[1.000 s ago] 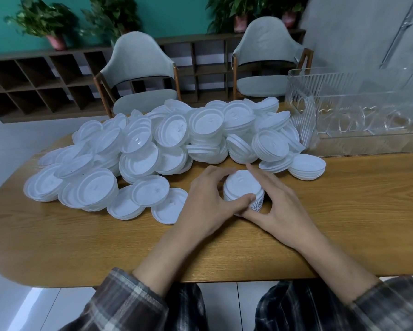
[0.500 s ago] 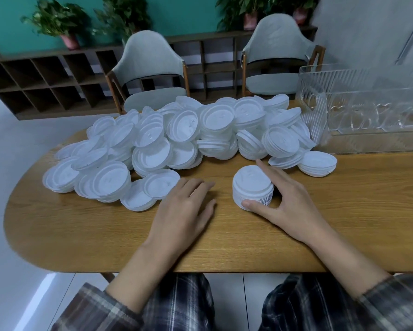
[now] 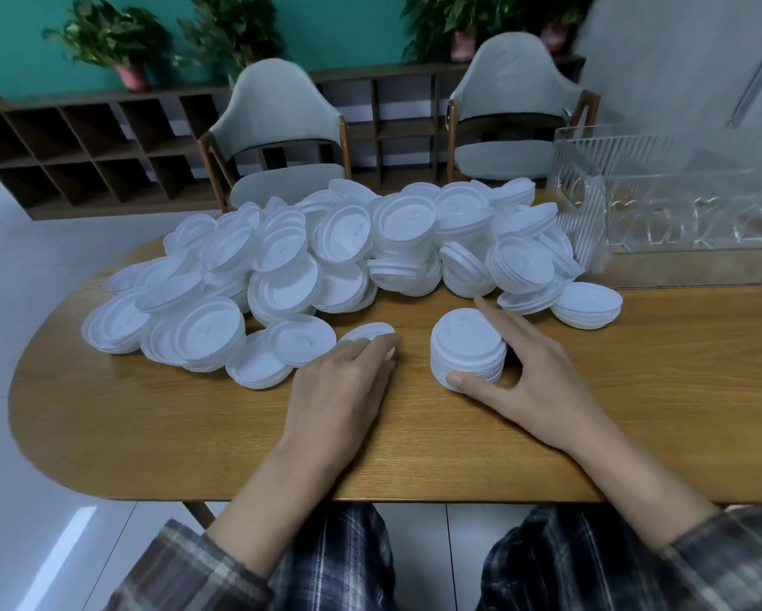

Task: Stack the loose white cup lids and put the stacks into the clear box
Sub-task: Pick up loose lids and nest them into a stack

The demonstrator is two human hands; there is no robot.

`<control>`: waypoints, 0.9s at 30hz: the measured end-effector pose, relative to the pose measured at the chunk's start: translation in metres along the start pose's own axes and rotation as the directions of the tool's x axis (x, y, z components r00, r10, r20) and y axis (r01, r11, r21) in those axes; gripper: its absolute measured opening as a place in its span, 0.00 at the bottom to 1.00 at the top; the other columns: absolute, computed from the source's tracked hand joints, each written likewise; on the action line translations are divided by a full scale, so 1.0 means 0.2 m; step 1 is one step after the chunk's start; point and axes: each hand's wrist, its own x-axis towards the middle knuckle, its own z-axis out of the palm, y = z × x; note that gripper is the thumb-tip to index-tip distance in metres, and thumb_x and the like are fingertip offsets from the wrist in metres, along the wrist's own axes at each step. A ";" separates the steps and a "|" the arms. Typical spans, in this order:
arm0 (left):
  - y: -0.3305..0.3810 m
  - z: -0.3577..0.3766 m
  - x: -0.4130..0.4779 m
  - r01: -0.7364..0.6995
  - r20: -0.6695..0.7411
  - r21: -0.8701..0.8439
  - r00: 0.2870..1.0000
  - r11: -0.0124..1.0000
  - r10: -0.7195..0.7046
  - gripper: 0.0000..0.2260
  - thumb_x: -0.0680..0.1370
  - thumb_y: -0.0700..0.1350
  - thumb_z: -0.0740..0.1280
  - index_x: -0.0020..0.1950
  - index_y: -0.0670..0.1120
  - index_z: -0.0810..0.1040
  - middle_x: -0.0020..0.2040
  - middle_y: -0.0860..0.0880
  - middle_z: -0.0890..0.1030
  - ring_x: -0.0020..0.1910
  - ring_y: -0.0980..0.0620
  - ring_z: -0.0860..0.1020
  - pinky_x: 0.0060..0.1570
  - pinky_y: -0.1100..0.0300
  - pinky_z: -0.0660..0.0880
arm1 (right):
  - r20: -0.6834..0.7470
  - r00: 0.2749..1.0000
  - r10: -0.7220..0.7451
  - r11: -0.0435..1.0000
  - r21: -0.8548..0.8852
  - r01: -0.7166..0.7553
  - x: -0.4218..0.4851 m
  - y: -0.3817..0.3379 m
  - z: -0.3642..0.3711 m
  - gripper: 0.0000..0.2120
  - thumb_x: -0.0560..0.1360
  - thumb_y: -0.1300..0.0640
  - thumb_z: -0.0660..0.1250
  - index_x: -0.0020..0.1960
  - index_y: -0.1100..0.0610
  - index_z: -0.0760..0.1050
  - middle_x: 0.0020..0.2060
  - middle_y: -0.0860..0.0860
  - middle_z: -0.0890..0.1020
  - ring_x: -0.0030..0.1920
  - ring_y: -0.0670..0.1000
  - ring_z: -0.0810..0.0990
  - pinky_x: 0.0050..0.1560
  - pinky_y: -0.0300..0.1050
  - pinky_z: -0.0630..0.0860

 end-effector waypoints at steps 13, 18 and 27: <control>0.13 -0.03 0.19 0.350 0.051 -0.698 0.894 0.625 -0.445 0.20 0.77 0.36 0.72 0.67 0.52 0.81 0.55 0.55 0.83 0.56 0.55 0.82 0.49 0.66 0.80 | -0.048 0.999 -0.014 1.000 0.015 0.015 0.00 0.02 0.00 0.44 0.71 0.40 0.78 0.82 0.43 0.61 0.70 0.33 0.69 0.68 0.22 0.60 0.64 0.18 0.55; 0.16 -0.02 0.24 0.413 0.204 -0.842 0.838 0.345 -0.506 0.21 0.80 0.33 0.68 0.67 0.55 0.81 0.54 0.58 0.84 0.56 0.56 0.83 0.57 0.61 0.80 | -0.042 0.999 -0.022 1.000 0.020 0.023 0.01 0.02 0.00 0.45 0.71 0.40 0.78 0.82 0.42 0.60 0.73 0.35 0.69 0.70 0.25 0.62 0.65 0.20 0.56; 0.22 0.11 0.18 0.472 0.270 -0.719 0.866 0.510 -0.421 0.12 0.76 0.49 0.78 0.59 0.56 0.84 0.38 0.48 0.81 0.36 0.57 0.75 0.41 0.64 0.73 | -0.053 0.998 -0.045 0.997 0.057 0.048 0.01 0.01 0.00 0.45 0.71 0.40 0.77 0.82 0.42 0.59 0.69 0.24 0.64 0.70 0.24 0.62 0.65 0.21 0.58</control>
